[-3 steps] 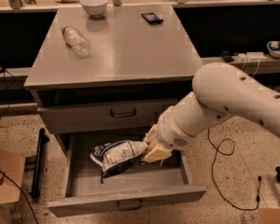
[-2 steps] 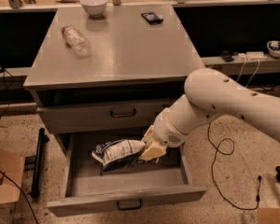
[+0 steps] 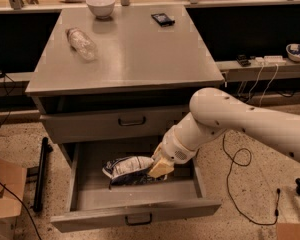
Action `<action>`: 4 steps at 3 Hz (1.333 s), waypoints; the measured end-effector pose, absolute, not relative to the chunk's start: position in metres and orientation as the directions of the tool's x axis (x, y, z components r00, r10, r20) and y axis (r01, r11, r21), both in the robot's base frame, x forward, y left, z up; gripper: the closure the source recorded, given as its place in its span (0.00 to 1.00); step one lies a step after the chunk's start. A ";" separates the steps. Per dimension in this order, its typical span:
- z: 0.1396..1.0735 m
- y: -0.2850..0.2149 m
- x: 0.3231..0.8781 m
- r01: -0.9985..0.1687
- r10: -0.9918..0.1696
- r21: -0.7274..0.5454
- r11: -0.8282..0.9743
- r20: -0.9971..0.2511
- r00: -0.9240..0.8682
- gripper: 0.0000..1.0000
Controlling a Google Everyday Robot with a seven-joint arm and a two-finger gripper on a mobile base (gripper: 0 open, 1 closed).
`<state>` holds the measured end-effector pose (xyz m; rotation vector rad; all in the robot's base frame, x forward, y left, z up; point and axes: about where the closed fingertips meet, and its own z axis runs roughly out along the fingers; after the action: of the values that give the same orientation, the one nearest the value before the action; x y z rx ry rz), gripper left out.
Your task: Place blue chip bag into middle drawer
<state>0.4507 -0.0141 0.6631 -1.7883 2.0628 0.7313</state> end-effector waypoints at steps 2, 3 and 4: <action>0.527 -0.027 0.494 -0.935 -0.774 0.298 0.194 -0.539 -0.333 1.00; 0.445 -0.044 0.520 -0.880 -0.716 0.397 0.261 -0.532 -0.452 0.74; 0.404 -0.048 0.529 -0.835 -0.676 0.467 0.291 -0.518 -0.525 0.50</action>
Offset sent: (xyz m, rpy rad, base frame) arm 0.0677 -0.0233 -0.2032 0.0611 0.1873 -0.1798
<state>0.5288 -0.0482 0.4044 -1.3940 2.3376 1.0562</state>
